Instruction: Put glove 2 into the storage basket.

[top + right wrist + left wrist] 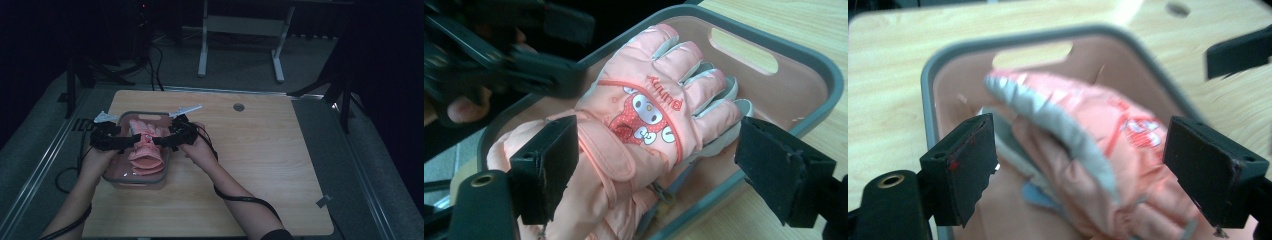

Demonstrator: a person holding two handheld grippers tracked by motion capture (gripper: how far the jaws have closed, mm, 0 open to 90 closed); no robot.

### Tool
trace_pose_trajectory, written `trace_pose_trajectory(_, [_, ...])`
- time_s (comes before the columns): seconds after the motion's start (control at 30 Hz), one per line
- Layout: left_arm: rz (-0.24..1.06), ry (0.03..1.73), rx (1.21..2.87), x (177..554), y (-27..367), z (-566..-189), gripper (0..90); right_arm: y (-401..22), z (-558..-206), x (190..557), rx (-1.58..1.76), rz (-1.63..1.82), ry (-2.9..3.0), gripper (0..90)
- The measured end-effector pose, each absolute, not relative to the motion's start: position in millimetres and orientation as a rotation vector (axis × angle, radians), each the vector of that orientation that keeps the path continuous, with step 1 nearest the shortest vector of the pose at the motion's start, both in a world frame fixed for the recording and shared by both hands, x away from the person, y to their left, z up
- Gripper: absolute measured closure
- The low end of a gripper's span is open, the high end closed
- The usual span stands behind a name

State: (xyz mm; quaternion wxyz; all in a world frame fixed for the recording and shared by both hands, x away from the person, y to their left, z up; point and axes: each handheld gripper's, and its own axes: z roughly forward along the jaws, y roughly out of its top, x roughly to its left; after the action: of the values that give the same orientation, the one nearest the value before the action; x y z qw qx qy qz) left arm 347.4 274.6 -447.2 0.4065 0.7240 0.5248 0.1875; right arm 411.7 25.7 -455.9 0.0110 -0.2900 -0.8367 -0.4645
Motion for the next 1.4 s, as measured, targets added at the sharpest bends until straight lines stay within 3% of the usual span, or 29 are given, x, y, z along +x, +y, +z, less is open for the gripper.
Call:
trace_pose_trajectory(0.3, [0.475,1.186,1.847,325.8,246.4,-427.4,14.5,8.2,-448.3,404.2,-0.842,-1.451,-2.613,16.6])
trace_pose_trajectory(0.77, [0.374,0.937,1.925,300.8,168.6,-414.3,14.5,-42.7,-450.1,389.9,-0.831,-1.445,-2.618,16.7])
trace_pose_trajectory(1.4, [0.262,0.748,2.04,284.9,92.6,-447.5,14.5,-106.6,-480.1,383.8,-0.888,-1.415,-2.609,16.7])
